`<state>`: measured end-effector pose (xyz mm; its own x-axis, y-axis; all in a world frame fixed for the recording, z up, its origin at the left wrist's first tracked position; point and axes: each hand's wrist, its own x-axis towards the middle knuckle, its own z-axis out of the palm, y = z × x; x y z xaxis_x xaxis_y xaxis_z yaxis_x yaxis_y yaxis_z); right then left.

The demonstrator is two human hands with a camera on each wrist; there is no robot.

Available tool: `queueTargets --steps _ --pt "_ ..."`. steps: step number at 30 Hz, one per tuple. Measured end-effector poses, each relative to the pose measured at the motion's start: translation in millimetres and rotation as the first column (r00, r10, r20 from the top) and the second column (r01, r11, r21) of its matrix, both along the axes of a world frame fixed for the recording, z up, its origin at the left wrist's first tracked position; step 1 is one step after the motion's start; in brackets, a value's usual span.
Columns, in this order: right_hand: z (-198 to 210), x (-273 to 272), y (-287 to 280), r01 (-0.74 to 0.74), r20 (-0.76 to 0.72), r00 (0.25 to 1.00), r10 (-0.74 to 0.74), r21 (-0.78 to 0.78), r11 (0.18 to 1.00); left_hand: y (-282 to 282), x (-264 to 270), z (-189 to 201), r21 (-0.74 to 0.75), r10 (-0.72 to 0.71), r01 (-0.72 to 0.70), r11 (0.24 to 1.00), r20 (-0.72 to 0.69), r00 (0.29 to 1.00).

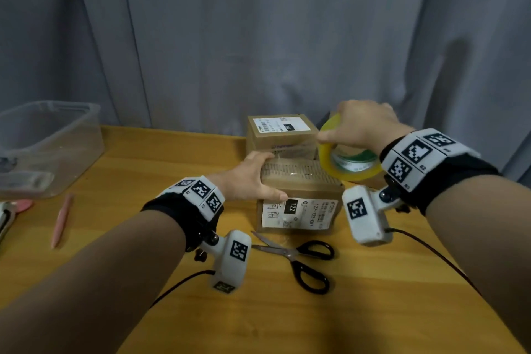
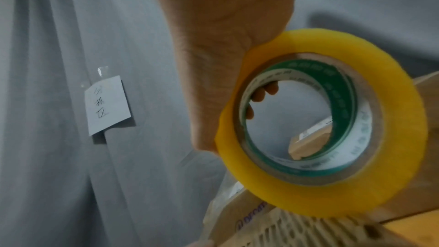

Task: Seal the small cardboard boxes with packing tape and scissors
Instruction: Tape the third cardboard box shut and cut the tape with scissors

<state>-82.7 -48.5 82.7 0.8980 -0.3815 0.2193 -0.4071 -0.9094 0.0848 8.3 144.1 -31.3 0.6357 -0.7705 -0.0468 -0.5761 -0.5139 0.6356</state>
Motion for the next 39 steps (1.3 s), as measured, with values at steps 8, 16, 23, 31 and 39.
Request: queueTargets --steps 8,16,23,31,39 --pt "-4 2 2 0.0 0.059 0.998 -0.002 0.034 0.999 11 -23 22 0.217 -0.115 0.01 0.976 0.477 0.872" --pt "-4 4 14 -0.017 0.031 0.999 0.018 -0.022 1.0 -23 -40 14 0.327 -0.172 -0.024 0.945 0.558 0.812" --pt "-1 5 15 -0.091 0.055 0.995 0.089 0.036 0.995 -37 -31 20 0.468 -0.241 -0.093 0.879 0.604 0.759" --pt "-2 -8 0 -0.101 0.135 0.988 0.077 0.18 0.979 -47 -14 17 0.477 -0.198 -0.07 0.876 0.488 0.85" --pt "1 8 33 -0.18 0.126 0.98 0.153 0.247 0.952 5 0 34 0.509 -0.231 -0.155 0.847 0.614 0.755"
